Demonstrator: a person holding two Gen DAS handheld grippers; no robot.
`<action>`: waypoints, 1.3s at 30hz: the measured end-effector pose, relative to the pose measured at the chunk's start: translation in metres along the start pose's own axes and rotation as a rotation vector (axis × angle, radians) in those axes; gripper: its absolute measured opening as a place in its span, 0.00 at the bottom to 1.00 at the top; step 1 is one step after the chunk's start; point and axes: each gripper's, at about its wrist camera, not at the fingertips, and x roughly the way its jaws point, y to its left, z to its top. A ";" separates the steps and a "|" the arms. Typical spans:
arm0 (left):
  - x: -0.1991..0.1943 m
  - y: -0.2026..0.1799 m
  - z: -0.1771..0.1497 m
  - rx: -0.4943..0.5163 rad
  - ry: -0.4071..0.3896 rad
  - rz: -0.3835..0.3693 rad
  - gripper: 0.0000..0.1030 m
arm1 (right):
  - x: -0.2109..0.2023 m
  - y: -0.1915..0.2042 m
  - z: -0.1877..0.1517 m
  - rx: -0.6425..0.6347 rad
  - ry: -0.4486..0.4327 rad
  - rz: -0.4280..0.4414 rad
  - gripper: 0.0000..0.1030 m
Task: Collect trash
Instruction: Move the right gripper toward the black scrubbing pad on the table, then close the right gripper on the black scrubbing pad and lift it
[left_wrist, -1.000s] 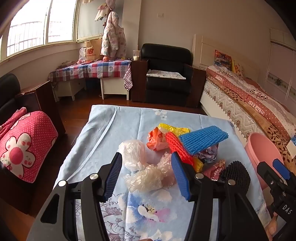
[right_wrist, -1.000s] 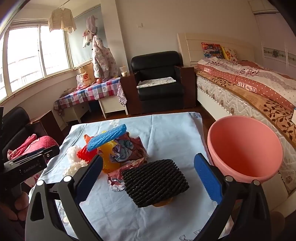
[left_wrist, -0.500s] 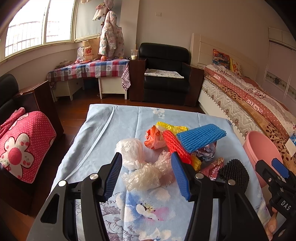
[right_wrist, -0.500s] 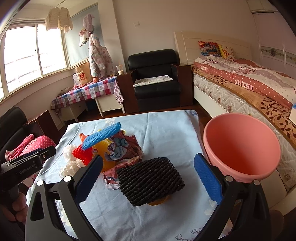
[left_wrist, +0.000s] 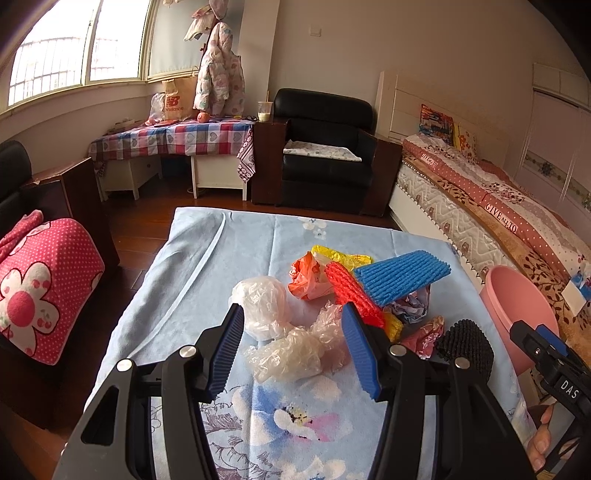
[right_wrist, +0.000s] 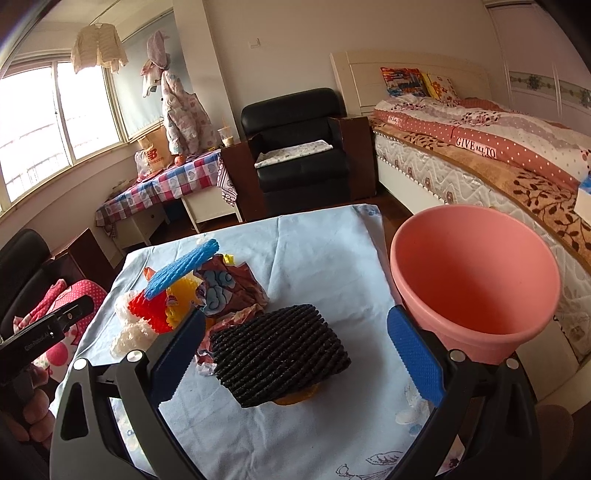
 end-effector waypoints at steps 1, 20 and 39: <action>0.001 0.001 0.000 -0.001 0.004 -0.004 0.52 | 0.000 0.000 -0.001 -0.001 0.000 0.001 0.93; 0.012 -0.034 0.009 0.121 0.005 -0.202 0.46 | 0.015 -0.006 -0.005 -0.016 0.052 0.031 0.81; 0.060 -0.087 0.023 0.360 0.030 -0.225 0.42 | 0.027 -0.030 -0.002 0.033 0.095 0.053 0.77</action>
